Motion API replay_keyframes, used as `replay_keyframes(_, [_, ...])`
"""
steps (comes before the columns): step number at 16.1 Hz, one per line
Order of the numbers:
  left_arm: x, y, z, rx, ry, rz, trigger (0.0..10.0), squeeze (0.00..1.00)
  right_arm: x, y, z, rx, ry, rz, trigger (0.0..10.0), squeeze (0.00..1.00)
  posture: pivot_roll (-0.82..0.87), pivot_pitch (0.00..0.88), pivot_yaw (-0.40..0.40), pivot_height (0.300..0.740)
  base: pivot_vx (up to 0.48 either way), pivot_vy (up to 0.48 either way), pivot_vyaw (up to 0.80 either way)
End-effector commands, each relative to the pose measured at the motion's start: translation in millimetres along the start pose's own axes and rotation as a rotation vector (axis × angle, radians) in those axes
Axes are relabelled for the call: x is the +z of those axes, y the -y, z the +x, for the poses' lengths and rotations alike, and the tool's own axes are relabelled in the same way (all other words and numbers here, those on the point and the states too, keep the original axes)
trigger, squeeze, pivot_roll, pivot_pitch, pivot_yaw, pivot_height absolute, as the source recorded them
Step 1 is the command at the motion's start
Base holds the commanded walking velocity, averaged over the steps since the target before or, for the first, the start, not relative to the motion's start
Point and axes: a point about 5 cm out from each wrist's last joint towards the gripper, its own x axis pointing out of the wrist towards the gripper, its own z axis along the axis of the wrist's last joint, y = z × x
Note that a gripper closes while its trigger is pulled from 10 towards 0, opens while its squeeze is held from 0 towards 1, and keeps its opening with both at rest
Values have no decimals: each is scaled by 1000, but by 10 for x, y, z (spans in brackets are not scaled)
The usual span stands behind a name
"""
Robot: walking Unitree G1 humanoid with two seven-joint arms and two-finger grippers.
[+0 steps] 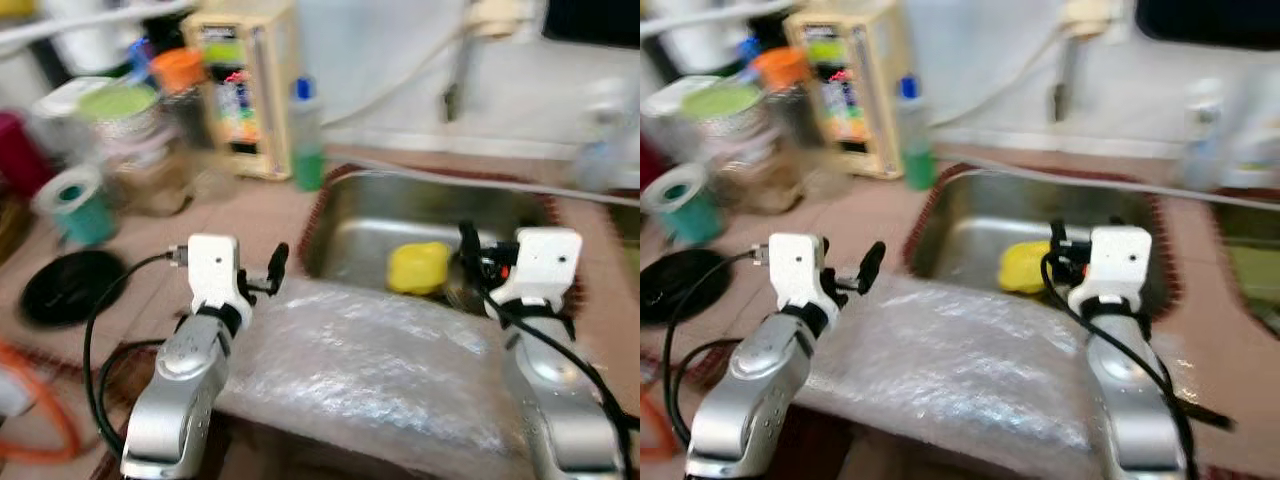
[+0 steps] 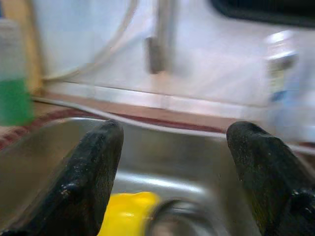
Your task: Kitchen organization
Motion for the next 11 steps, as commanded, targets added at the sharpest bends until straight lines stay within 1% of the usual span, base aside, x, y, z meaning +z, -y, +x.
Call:
replay_keyframes(1, [71,58,-17,-36,23,31,10000,0,32,-4,-24,12,-2,-12,10000,0,4,0,79,740,0,0,-788])
replay_keyframes(2, [61,44,-45,-14,18,79,10000,0,38,6,-27,10,-14,-12,10000,0,3,0,81,740,0,0,-788])
replay_keyframes(3, [67,40,-73,-14,49,125,10000,0,44,9,-34,16,-18,-27,10000,0,-1,0,83,740,0,0,-788])
replay_keyframes(4, [59,9,-90,9,51,169,10000,0,44,17,-46,16,-24,-27,10000,0,-2,0,82,740,0,0,-788])
replay_keyframes(5, [25,-35,-94,24,26,118,10000,0,32,20,-69,19,-47,-14,10000,0,-9,0,78,740,0,0,-788])
replay_keyframes(6, [19,-34,-95,21,21,114,10000,0,30,21,-87,21,-55,3,10000,0,-11,0,76,740,0,0,-600])
replay_keyframes(8, [5,6,-106,4,17,103,10000,0,13,3,-125,26,-79,79,10000,0,-11,0,76,740,0,0,0])
replay_keyframes(9, [-27,0,-111,14,0,92,10000,0,-11,-4,-135,24,-94,88,10000,0,-11,0,76,740,0,0,0])
replay_keyframes(10, [-51,-37,-108,45,-15,114,10000,0,-26,-5,-131,16,-105,94,10000,0,-11,0,75,740,0,0,0])
replay_keyframes(11, [-55,-84,-109,71,-18,119,10000,0,-21,-5,-124,14,-105,95,10000,0,-10,0,76,740,0,0,0])
